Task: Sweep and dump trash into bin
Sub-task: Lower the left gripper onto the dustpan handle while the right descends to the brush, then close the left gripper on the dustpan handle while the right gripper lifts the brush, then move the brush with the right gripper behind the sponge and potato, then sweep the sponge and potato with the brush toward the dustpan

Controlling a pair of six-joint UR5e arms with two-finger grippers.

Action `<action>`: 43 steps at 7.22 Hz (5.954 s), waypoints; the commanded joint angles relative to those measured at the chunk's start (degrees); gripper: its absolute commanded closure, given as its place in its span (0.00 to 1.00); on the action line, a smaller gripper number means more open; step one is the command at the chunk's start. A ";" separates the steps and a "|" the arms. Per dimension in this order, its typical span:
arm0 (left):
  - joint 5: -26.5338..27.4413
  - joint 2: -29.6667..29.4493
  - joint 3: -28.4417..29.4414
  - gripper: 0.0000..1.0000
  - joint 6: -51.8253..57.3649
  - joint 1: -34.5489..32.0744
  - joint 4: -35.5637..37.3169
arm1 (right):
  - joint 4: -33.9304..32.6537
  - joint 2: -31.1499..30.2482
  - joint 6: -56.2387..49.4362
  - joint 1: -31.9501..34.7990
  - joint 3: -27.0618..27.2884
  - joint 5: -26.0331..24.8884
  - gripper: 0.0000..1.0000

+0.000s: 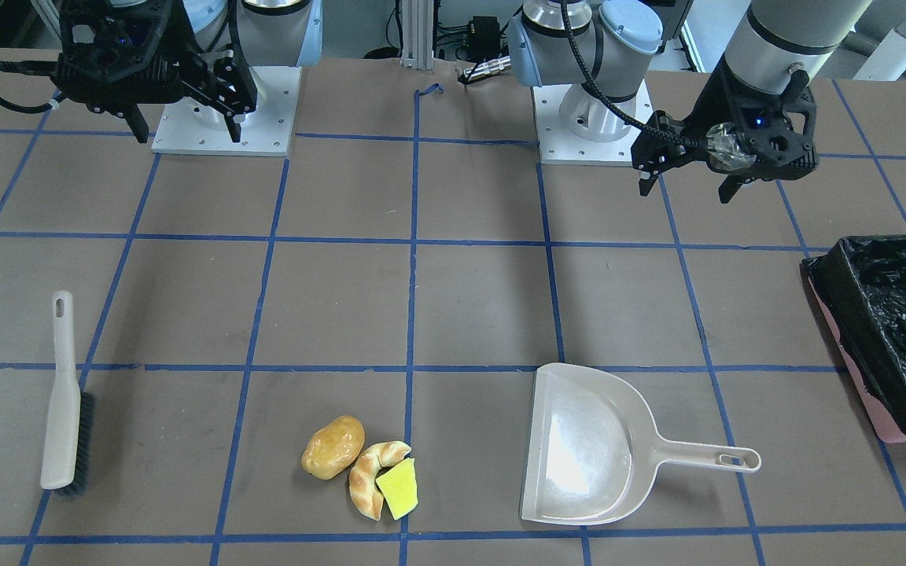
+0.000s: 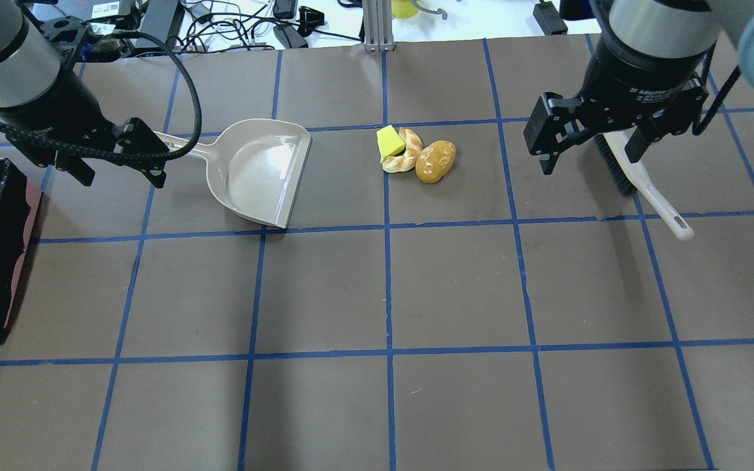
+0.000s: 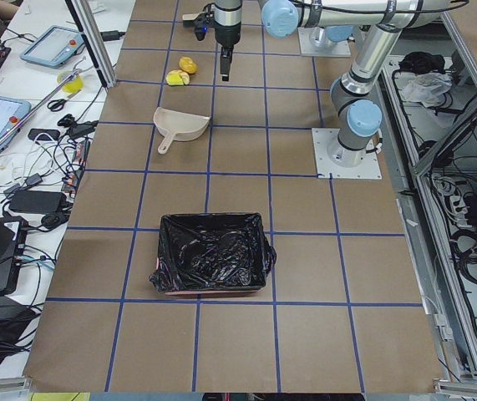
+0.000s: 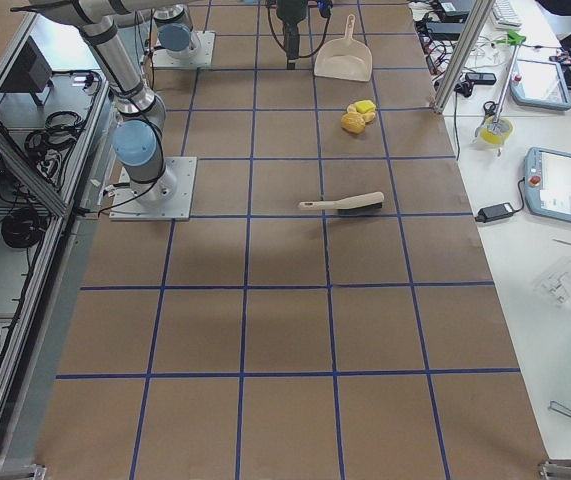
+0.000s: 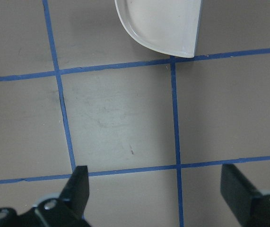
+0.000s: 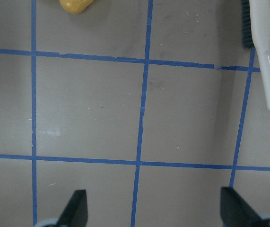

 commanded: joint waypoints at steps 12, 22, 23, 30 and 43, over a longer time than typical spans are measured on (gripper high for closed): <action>1.38 -16.40 3.70 0.04 83.45 1.76 21.73 | -24.01 17.84 -32.77 -26.59 8.46 1.05 0.00; 7.20 -40.07 21.31 0.06 89.51 2.38 14.60 | -38.98 22.60 -41.73 -28.47 20.60 -2.64 0.56; 7.02 -41.02 21.31 0.06 89.34 2.91 15.91 | -38.81 22.69 -41.64 -28.47 20.69 -2.73 0.74; 6.50 -41.39 16.21 0.20 89.34 2.91 23.40 | -20.83 20.84 -0.94 -12.15 10.51 -1.50 1.00; 6.49 -39.10 15.33 1.00 85.65 1.25 23.39 | -19.73 38.41 27.62 19.34 -5.75 -1.05 1.00</action>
